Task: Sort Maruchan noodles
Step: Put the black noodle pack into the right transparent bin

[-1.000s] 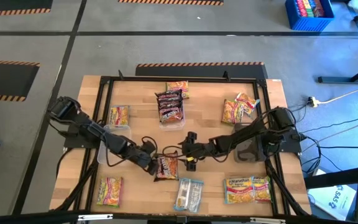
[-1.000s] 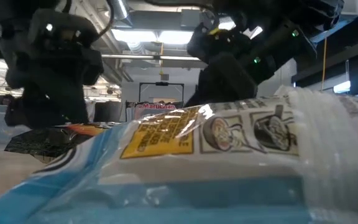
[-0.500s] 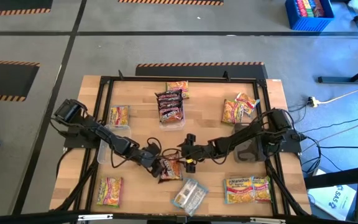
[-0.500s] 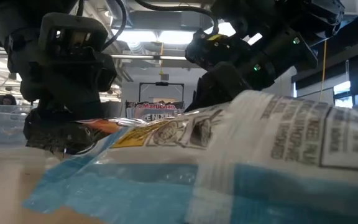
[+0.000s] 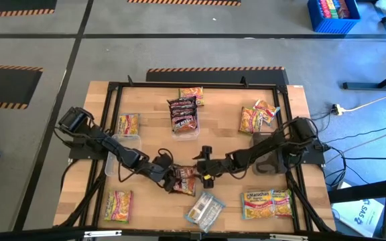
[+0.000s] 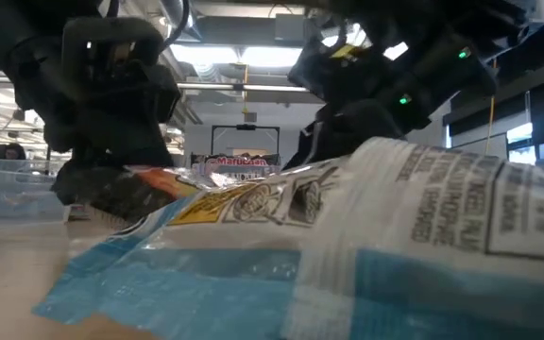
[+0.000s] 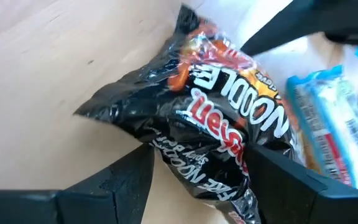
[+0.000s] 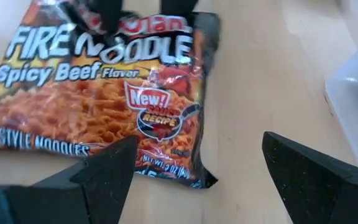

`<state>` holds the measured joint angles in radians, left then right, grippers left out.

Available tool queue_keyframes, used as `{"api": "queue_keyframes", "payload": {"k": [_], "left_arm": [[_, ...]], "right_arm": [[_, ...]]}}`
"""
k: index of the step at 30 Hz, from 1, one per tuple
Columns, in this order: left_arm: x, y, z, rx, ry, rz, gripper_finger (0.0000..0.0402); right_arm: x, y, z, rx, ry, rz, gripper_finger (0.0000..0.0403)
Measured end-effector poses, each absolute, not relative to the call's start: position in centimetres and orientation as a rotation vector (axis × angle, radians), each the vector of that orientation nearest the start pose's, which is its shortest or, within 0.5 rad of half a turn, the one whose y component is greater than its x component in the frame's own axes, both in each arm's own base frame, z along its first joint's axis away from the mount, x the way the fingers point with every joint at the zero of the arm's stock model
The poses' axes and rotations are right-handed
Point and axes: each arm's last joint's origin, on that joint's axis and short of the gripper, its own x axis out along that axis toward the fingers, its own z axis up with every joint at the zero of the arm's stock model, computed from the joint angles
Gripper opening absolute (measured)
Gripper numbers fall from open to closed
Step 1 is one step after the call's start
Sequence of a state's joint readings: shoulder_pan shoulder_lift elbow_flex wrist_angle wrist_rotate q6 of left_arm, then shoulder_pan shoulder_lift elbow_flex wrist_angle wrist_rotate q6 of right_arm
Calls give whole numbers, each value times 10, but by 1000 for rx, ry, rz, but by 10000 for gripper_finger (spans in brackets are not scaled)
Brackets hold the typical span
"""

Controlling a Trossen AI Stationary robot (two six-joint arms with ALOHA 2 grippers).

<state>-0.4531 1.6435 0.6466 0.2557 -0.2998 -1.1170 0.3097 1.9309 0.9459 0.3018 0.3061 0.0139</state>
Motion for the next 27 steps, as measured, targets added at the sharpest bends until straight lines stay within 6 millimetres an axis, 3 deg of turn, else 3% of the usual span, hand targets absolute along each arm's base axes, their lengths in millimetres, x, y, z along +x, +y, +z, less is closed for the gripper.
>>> {"api": "queue_keyframes", "payload": {"k": [5, 27], "left_arm": [[269, -122, 133, -795, 644, 238, 245], [276, -115, 137, -863, 550, 280, 242]], "right_arm": [[352, 117, 126, -260, 637, 27, 333], [353, 113, 125, -300, 629, -103, 333]]}}
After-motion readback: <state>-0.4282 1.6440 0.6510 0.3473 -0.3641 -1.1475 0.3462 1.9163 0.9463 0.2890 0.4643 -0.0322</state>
